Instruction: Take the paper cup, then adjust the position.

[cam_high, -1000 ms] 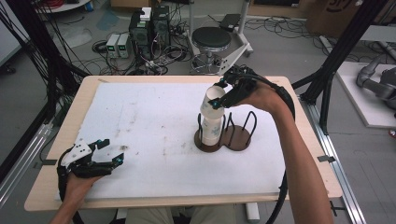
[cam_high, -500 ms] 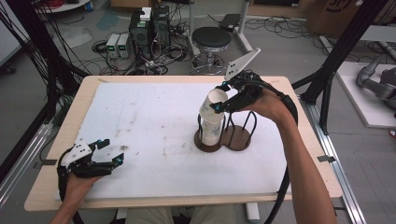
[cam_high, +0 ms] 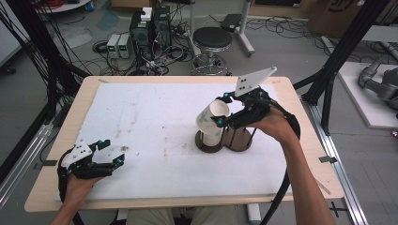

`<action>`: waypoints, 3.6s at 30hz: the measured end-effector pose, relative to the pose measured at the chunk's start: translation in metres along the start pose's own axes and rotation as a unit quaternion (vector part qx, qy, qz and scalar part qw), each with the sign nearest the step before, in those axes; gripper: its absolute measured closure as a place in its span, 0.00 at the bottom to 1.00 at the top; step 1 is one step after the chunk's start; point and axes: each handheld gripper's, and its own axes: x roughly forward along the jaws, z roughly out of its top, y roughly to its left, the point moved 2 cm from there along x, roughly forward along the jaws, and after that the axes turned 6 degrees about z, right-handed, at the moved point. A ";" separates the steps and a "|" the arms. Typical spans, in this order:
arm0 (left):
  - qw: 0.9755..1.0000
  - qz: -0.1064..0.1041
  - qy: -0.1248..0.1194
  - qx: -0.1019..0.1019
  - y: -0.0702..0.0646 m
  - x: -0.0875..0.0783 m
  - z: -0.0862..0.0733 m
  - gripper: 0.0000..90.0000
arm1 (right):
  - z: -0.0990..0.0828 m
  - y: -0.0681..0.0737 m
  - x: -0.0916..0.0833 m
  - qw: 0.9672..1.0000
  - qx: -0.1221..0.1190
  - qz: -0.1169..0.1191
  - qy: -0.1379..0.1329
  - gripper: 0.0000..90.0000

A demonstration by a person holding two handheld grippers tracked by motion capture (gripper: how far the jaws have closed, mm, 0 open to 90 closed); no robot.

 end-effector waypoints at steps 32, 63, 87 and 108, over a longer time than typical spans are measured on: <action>1.000 -0.010 -0.001 -0.006 0.001 0.000 0.000 0.17 | -0.063 0.049 0.057 0.989 0.020 0.050 -0.137 0.41; 1.000 -0.009 -0.005 -0.006 0.001 -0.001 0.000 0.17 | -0.078 0.050 0.073 0.983 0.037 0.058 -0.168 0.41; 0.999 -0.025 -0.021 -0.019 0.005 -0.003 0.002 0.17 | -0.078 0.048 0.077 0.983 0.039 0.066 -0.164 0.41; 0.983 -0.176 -0.025 0.047 -0.022 0.007 0.062 0.17 | -0.071 0.048 0.081 0.982 0.024 0.077 -0.169 0.41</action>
